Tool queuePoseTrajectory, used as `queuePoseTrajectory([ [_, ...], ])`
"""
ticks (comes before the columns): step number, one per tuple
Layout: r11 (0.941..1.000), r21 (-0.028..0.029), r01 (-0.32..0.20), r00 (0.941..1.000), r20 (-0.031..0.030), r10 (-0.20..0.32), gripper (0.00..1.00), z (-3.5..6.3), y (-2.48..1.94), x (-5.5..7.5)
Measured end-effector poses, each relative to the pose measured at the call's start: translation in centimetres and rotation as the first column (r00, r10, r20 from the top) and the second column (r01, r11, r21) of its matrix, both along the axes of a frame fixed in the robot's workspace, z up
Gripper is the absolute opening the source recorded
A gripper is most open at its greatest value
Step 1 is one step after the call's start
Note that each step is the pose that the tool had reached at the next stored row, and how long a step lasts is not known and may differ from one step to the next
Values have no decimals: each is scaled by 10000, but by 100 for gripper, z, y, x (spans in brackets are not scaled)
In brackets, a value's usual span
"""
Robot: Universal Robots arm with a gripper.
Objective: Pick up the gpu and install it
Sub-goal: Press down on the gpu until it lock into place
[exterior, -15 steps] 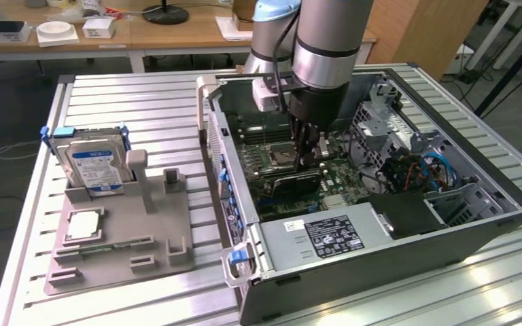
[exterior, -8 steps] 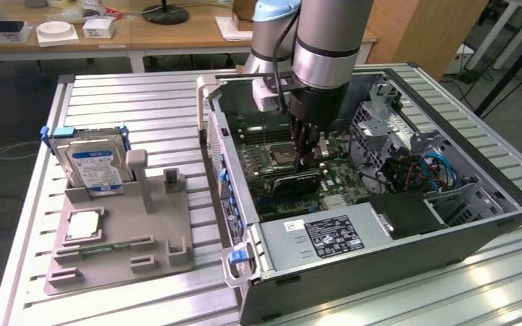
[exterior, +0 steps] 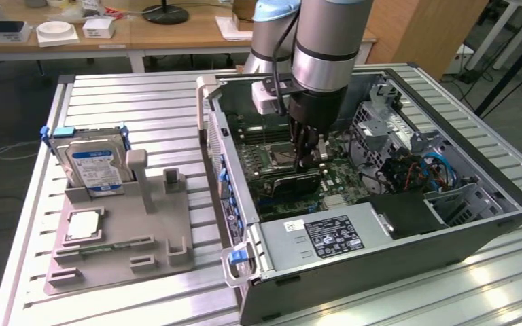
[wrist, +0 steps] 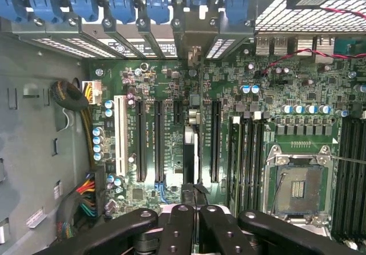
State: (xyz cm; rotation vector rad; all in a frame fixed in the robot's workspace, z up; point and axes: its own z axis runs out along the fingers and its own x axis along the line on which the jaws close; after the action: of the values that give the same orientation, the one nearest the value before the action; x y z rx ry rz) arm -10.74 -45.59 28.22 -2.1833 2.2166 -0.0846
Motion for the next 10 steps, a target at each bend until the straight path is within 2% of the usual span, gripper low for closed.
queuePoseTrajectory([
  [10, 10000, -48, 16, 10000, -33, -16, 11, -156, -3, -70],
])
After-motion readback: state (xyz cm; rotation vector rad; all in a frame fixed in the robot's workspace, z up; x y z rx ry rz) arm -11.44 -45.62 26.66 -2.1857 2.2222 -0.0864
